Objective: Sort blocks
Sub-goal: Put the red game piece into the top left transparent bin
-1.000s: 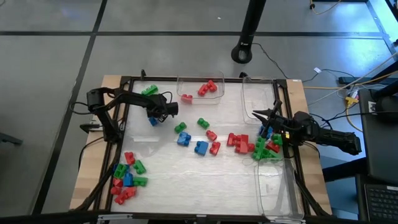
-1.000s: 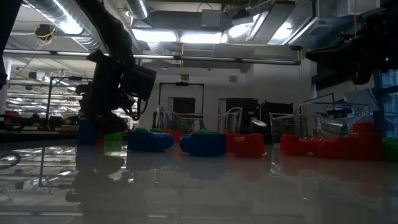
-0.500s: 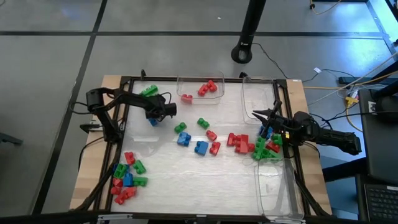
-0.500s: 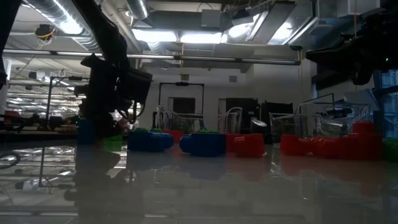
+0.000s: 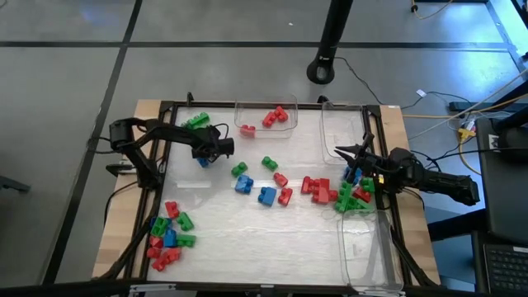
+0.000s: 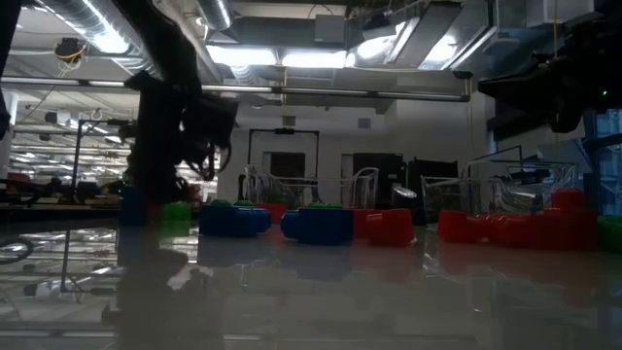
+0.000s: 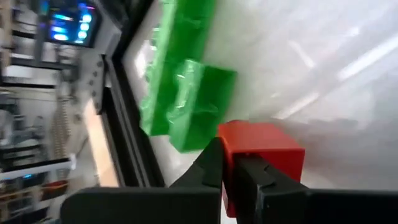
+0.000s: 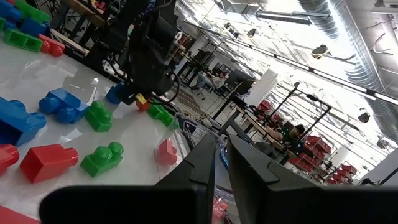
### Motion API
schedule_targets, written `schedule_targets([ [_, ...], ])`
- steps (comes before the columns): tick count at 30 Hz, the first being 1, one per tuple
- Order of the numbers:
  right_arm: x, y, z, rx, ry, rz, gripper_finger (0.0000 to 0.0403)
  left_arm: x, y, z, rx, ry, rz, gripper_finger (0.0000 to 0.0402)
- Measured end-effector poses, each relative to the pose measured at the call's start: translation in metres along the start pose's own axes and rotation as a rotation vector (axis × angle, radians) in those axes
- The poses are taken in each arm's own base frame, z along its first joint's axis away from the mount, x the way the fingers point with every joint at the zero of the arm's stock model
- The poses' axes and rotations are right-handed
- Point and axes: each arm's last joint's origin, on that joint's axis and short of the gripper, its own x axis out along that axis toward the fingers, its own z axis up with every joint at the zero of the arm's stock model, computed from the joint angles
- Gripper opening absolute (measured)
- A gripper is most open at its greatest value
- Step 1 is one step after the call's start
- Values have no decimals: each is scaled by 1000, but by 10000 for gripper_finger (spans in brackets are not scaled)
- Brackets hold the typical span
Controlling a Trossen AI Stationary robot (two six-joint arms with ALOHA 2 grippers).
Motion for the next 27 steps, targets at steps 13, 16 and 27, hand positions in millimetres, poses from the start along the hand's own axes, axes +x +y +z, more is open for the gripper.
schedule_targets([
  [13, 0, 0, 0, 0, 0, 0, 44, -75, 27, 25, -79, -347, -226, 0],
  [16, 0, 0, 0, 0, -1, 0, 44, -86, 34, 32, -86, -439, -310, 0],
  [27, 0, 0, 0, 0, -2, -1, 44, -100, 42, 67, -99, -719, -541, 0],
])
